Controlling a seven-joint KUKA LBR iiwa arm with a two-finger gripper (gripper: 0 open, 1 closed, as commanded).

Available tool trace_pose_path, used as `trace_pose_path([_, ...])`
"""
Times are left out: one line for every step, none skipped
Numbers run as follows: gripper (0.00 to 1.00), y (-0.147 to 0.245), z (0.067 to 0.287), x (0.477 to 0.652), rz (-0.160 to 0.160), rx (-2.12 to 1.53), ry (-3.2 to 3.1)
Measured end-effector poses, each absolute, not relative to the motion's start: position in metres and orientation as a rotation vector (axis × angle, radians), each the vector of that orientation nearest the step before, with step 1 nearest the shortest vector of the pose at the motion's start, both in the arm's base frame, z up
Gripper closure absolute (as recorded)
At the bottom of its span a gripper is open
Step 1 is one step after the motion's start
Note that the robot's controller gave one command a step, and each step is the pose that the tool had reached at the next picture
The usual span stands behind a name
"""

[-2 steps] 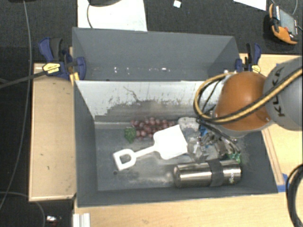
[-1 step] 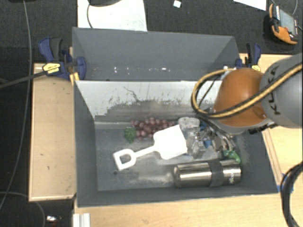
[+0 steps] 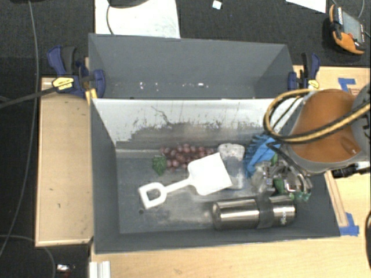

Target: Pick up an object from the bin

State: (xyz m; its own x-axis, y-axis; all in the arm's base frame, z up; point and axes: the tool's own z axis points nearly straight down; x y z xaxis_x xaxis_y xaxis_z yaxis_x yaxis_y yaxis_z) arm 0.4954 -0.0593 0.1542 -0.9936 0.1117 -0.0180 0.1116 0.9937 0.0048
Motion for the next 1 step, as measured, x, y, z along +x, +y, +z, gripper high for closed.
trace_pose_path([0.00, -0.0933, 0.1102, 0.5532, 0.019, 0.977, 2.970])
